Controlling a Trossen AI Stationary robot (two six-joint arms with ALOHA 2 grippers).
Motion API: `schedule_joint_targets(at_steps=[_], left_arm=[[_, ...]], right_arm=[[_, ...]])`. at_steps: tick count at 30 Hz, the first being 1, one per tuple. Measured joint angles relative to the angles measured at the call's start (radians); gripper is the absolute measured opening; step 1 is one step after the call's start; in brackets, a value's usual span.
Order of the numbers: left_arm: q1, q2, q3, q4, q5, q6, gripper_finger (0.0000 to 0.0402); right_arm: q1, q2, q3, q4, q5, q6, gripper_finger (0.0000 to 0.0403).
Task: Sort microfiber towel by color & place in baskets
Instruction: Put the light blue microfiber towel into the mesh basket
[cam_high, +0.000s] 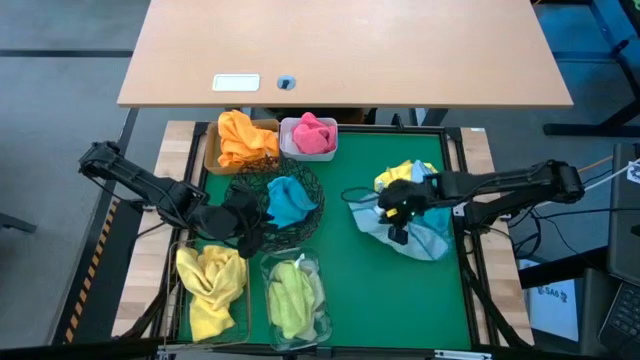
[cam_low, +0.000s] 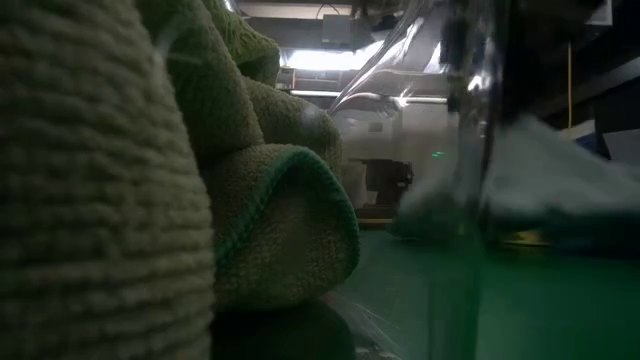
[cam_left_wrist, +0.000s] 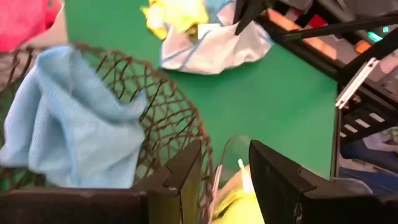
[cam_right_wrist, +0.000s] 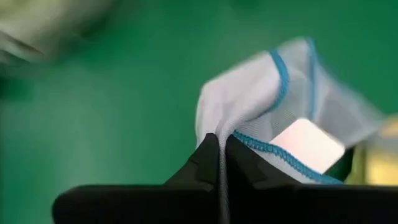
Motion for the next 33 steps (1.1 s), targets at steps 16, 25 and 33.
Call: schedule_joint_targets(at_steps=[16,25,33], left_arm=[[0.045,0.0,0.0,0.145,-0.043,0.212,0.0128],[0.055,-0.07,0.0,0.359,-0.056,0.5,0.0128],[0.055,-0.205,0.0,0.363,-0.092,0.533,0.0128]], right_arm=[[-0.01,0.014,0.518,0.241,-0.019,-0.302,0.0005],[-0.067,0.163,0.527,0.647,-0.042,-0.488,0.0005],[-0.149,0.356,0.527,0.901,-0.046,-0.519,0.0005]])
